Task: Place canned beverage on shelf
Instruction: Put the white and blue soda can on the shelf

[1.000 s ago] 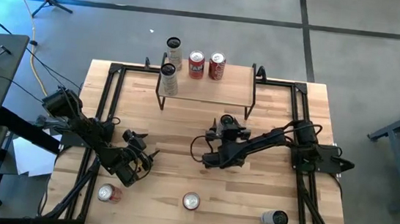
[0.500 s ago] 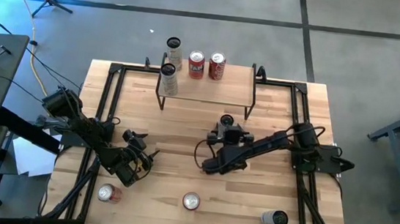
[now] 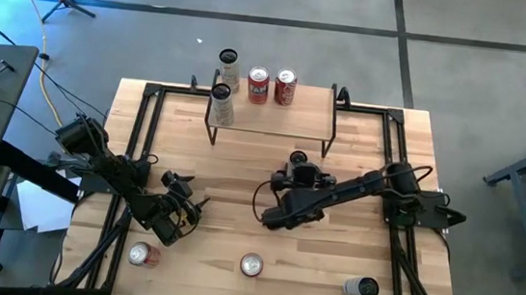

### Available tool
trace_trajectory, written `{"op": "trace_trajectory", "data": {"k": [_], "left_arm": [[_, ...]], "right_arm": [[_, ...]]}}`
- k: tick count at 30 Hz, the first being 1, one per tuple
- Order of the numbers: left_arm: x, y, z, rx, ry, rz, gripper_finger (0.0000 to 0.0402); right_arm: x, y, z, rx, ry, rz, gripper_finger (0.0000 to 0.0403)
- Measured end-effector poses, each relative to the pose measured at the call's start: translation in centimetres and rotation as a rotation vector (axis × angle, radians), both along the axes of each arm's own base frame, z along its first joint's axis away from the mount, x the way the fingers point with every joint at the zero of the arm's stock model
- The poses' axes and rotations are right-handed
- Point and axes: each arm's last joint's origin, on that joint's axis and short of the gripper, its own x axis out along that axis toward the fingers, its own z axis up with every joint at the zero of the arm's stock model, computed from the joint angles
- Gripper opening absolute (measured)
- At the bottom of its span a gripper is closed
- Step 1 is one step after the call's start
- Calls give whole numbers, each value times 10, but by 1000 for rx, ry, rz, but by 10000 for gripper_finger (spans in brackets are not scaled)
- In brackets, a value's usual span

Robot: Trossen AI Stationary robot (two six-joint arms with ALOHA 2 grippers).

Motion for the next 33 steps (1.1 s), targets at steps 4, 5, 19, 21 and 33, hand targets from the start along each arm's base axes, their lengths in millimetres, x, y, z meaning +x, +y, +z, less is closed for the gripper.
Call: {"op": "trace_trajectory", "data": {"k": [4,5,19,21,33], "left_arm": [[0,0,0,1,0,0,400],[0,0,0,0,0,0,400],[0,0,0,-3,-3,0,400],[0,0,0,-4,-4,0,400],[1,-1,0,-8,-10,0,400]], "right_arm": [[6,0,19,121,23,6,400],[9,-1,25,150,30,19,400],[20,-49,63,542,226,153,400],[17,-64,70,622,228,159,400],[11,-140,79,998,203,321,400]]}}
